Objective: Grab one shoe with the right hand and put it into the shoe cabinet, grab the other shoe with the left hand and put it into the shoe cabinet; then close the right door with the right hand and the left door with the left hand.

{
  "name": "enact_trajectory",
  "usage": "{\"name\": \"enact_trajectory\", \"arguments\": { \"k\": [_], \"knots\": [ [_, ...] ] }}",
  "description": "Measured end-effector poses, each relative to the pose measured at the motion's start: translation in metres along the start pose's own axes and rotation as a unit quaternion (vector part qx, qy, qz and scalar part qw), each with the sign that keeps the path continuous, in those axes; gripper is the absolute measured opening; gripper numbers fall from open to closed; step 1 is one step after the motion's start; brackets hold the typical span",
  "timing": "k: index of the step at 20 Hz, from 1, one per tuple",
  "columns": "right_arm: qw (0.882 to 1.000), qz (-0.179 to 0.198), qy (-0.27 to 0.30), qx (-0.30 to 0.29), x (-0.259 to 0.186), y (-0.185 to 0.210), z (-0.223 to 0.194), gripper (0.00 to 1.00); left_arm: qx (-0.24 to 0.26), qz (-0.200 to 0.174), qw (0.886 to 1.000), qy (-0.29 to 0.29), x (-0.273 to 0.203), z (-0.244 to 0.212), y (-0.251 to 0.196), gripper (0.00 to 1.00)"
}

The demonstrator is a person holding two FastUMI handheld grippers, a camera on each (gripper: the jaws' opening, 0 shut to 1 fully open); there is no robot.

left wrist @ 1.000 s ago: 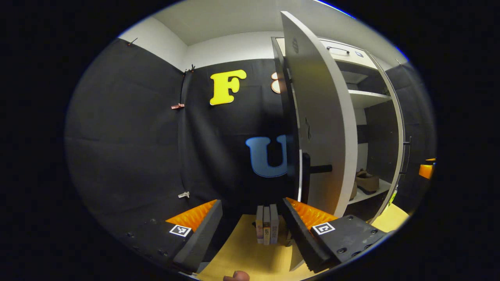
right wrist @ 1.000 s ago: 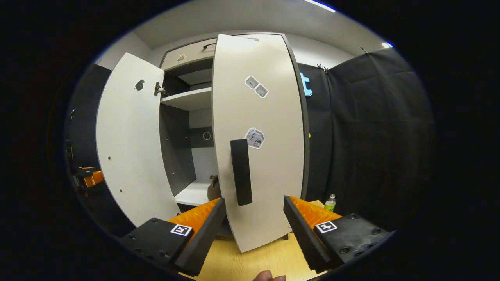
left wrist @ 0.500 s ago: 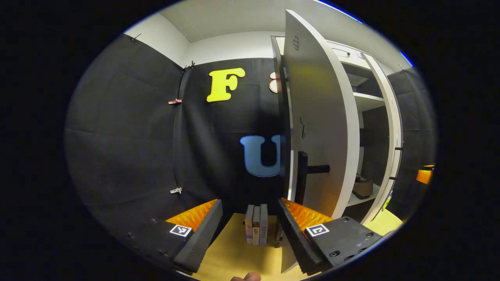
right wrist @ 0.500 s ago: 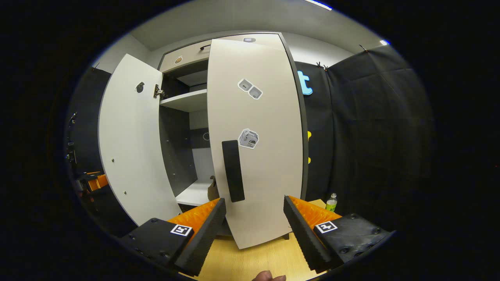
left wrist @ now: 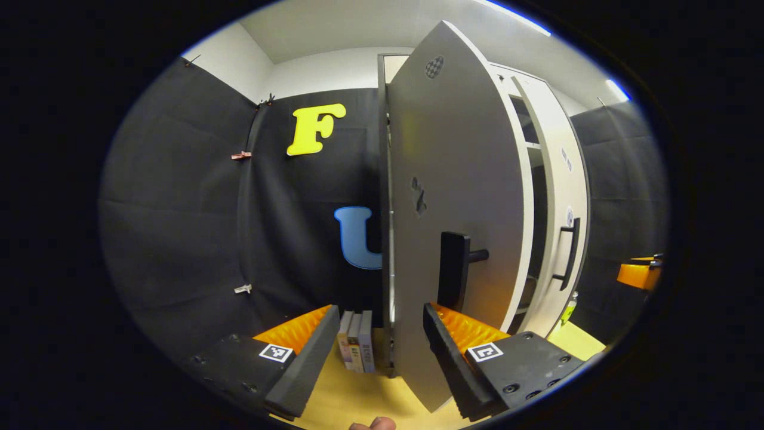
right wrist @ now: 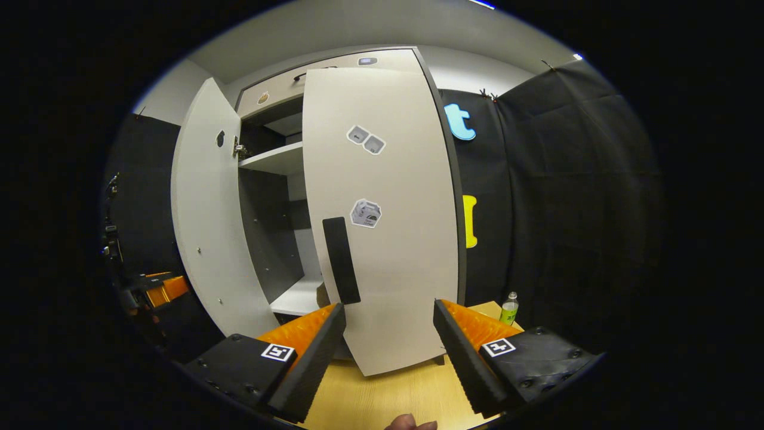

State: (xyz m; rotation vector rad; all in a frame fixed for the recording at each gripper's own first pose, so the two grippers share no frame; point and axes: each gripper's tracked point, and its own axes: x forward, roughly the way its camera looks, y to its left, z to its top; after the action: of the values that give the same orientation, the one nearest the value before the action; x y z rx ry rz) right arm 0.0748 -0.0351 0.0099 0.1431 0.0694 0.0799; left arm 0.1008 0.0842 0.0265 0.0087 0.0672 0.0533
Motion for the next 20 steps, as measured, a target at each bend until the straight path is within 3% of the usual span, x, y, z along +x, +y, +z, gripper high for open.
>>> {"name": "enact_trajectory", "arguments": {
  "k": [9, 20],
  "knots": [
    [1.000, 0.007, -0.001, 0.005, -0.002, -0.013, 0.009, 0.98, 0.010, -0.047, 0.999, -0.011, 0.014, 0.003, -0.087, 0.93],
    [1.000, 0.011, -0.008, 0.001, -0.010, -0.013, 0.012, 0.98, 0.002, -0.070, 0.998, 0.000, -0.008, -0.005, -0.116, 0.93]
  ]
}}
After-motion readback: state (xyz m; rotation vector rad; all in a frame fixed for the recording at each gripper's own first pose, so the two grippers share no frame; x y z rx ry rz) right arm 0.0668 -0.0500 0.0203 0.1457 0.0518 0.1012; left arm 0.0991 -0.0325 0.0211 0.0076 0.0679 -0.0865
